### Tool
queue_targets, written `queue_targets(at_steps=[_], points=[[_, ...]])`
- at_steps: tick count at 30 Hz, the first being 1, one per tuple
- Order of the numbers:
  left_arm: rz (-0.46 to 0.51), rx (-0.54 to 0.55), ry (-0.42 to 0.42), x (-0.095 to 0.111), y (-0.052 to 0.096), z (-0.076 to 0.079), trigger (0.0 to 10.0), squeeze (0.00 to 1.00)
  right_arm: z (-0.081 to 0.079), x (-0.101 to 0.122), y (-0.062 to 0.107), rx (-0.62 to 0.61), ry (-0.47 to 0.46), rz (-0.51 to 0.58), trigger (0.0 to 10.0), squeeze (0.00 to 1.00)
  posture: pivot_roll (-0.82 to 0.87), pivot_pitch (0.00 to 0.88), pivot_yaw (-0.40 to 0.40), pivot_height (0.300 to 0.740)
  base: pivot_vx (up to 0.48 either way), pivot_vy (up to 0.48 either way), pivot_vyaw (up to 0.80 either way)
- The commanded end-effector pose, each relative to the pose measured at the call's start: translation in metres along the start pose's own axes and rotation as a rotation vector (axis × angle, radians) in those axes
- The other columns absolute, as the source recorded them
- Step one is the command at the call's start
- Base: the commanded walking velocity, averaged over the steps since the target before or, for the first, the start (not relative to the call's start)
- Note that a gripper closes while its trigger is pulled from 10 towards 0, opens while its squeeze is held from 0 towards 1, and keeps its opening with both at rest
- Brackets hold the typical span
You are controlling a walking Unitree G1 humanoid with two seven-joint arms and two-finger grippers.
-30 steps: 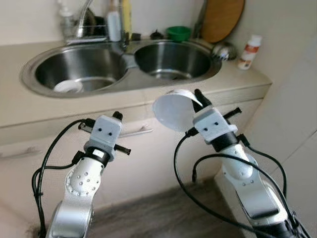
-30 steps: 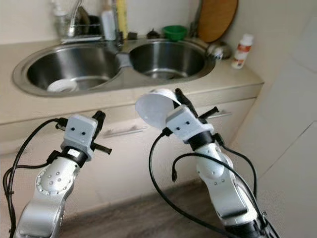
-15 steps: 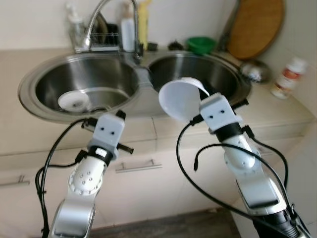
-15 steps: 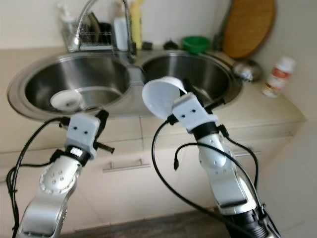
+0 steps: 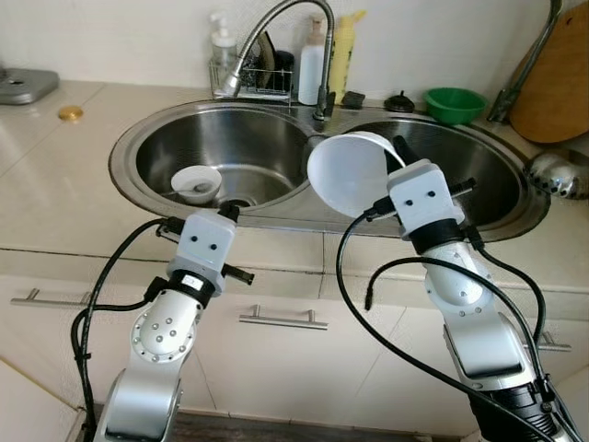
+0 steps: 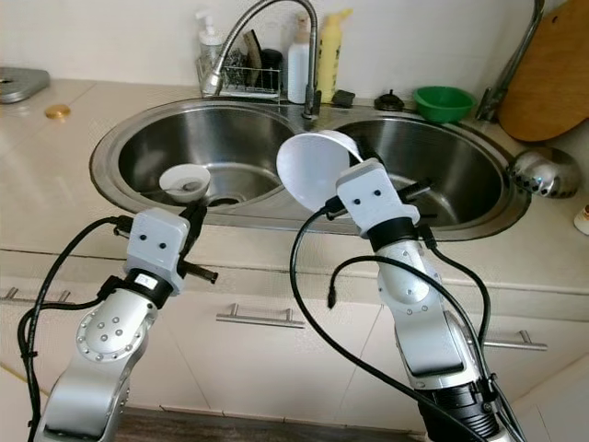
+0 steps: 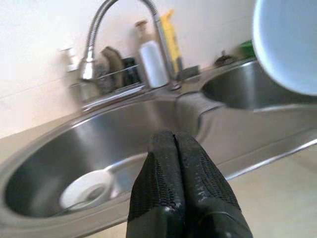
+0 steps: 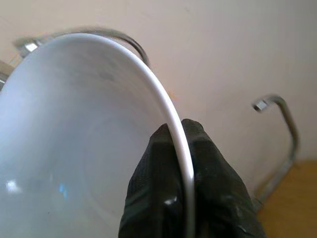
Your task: Kitchen organization
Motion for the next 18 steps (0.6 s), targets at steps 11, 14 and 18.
queue_targets(at_steps=[11,14,18], points=[[0.030,-0.009,0.014,0.005,-0.002,0.001,10.0,0.00,0.010,-0.036,-0.014,-0.036,0.068,-0.116,10.0,0.00,0.15,0.000,-0.056,0.740,0.000,0.000,0.00],[0.033,-0.006,0.015,0.006,-0.002,0.001,10.0,0.00,0.009,-0.038,-0.015,-0.039,0.057,-0.124,10.0,0.00,0.15,0.000,-0.056,0.740,0.000,0.000,0.00],[0.041,-0.007,0.018,0.008,-0.001,0.001,10.0,0.00,0.007,-0.038,-0.015,-0.043,0.058,-0.122,10.0,0.00,0.15,0.000,-0.056,0.740,0.000,0.000,0.00]])
Point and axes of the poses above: a point about 5 cm out from each wrist's last joint towards the gripper, its own y axis pointing back from the gripper into the wrist, its own x axis along the axis of the wrist's last joint, z = x × y, the point moved 6 cm from there along -y, pointing out of the wrist towards the gripper, and after that the axes turned 7 degrees about y, right-handed, at the moved point
